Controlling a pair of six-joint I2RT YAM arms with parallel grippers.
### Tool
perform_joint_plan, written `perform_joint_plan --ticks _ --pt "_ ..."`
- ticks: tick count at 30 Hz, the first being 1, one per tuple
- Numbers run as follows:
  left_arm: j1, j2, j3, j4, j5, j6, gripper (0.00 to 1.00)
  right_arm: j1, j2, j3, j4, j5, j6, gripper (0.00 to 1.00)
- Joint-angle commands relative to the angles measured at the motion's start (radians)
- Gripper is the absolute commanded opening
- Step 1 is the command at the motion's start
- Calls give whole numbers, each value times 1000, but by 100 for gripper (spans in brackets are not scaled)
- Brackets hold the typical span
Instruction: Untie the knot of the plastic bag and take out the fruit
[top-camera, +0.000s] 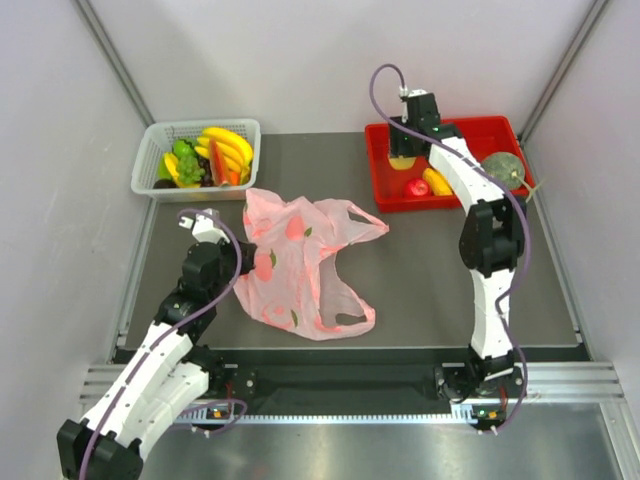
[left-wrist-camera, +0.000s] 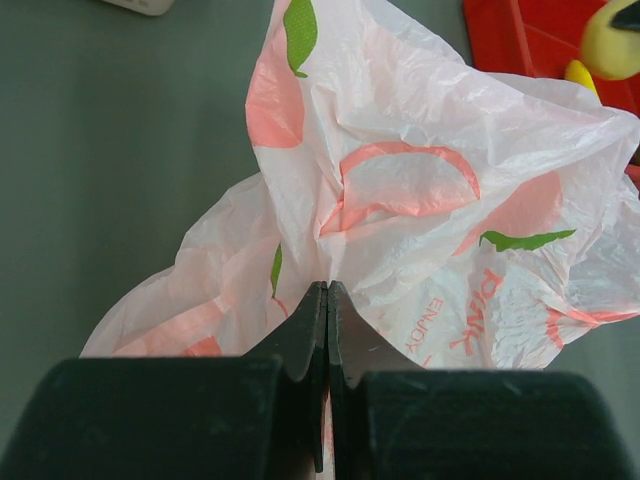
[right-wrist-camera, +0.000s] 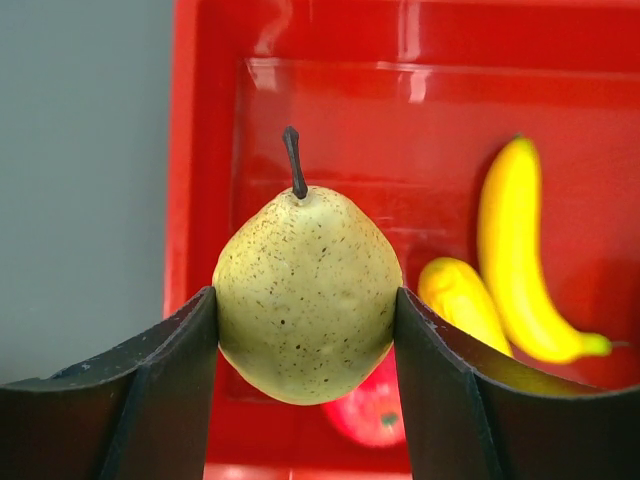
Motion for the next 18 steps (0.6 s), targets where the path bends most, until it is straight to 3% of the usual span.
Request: perform_joint_plan --ticks 1,13,18 --pt "5 -21 -14 4 32 13 0 -6 66 110 10 -37 -14 4" --pt "5 -13 -39 37 126 24 0 -6 232 207 -61 -117 -38 15" --pt "5 1 -8 20 167 36 0 -5 213 182 -67 -121 -31 42"
